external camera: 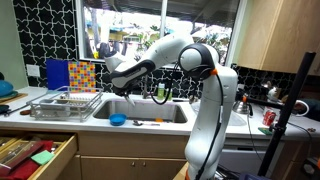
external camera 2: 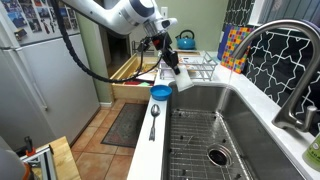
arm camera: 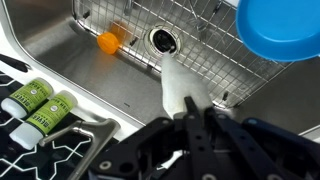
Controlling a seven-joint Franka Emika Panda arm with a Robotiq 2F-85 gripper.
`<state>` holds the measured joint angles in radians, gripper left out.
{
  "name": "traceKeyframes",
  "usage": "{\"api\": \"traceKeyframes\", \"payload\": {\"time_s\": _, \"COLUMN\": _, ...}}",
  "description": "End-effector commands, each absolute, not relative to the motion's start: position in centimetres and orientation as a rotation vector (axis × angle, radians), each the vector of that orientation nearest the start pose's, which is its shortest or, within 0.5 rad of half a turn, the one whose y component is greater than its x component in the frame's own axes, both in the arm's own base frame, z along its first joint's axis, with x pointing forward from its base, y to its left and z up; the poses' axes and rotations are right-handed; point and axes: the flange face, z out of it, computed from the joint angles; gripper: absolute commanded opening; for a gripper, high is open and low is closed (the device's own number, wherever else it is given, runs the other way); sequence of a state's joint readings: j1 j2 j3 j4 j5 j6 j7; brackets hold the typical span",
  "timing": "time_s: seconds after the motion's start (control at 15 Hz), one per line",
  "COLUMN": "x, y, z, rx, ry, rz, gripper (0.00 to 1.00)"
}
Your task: Remove the white sponge from the blue bowl, put it in the sink and then put the silver spoon on the blue bowl
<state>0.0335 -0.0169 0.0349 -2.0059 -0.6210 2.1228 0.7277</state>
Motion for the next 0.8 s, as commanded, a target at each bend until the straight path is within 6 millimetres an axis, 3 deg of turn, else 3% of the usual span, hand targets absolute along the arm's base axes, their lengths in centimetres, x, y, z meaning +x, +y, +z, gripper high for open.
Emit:
{"api": "traceKeyframes", "payload": {"time_s": 0.0, "x": 56.5, "y": -1.6, "z": 48.0, "rx": -3.438, "ry": 0.739, "rz": -0.656, "gripper": 0.34}}
{"api": "traceKeyframes", "payload": {"time_s": 0.33, "x": 56.2, "y": -0.9, "z": 48.9, "rx": -3.455, "ry": 0.739, "rz": -0.749, "gripper": 0.70}}
{"api": "traceKeyframes", "payload": {"time_s": 0.6, "x": 55.2, "y": -1.0, "z": 48.6, "rx": -3.380, "ry": 0.558, "rz": -0.611, "gripper": 0.99}}
{"api": "traceKeyframes", "payload": {"time_s": 0.73, "x": 54.3, "y": -1.3, "z": 48.6, "rx": -3.327, "ry": 0.424, "rz": -0.535, "gripper": 1.00}}
